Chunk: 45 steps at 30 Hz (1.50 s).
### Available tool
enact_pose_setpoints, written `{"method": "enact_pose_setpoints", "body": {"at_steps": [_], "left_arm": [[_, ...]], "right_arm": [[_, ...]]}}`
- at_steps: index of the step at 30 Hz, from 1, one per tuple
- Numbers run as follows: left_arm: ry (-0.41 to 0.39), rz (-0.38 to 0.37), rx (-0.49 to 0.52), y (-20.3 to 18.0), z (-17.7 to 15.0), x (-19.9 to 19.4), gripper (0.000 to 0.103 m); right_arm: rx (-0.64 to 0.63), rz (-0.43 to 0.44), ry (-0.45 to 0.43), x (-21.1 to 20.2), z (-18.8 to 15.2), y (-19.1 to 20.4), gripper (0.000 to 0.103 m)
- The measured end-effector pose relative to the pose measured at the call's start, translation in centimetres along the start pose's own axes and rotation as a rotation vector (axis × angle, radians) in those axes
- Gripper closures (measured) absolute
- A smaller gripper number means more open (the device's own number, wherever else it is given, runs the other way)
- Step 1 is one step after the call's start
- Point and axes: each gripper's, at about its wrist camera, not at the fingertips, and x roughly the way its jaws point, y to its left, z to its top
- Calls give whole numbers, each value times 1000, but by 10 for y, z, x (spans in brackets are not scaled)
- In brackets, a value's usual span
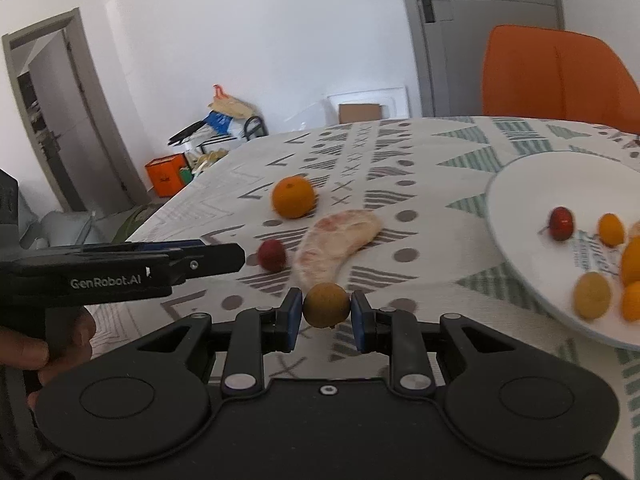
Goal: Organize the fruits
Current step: 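Grasp the yellow-brown round fruit with the right gripper while the left gripper grasps the dark red plum, then carry the round fruit and plum onto the white plate and open both grippers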
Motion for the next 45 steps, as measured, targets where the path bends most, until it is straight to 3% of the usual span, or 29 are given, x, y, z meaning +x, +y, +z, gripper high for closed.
{"method": "enact_pose_setpoints", "body": {"at_steps": [7,11,21,45], "left_arm": [[39,6,20,-7,3,25,59],[64,11,27,-11,4,35,83],[30,8,67,-32,14,21,83],[-10,-96,180,-112,23,20,83]], "right_arm": [[45,-44,-45,-13,-2,-19,79],[68,-59,-62,-17,-2,-28,79],[108,-67,-114,-34,-7,-43,79],[209,-118,-218,-83,-17,-92,78]]}}
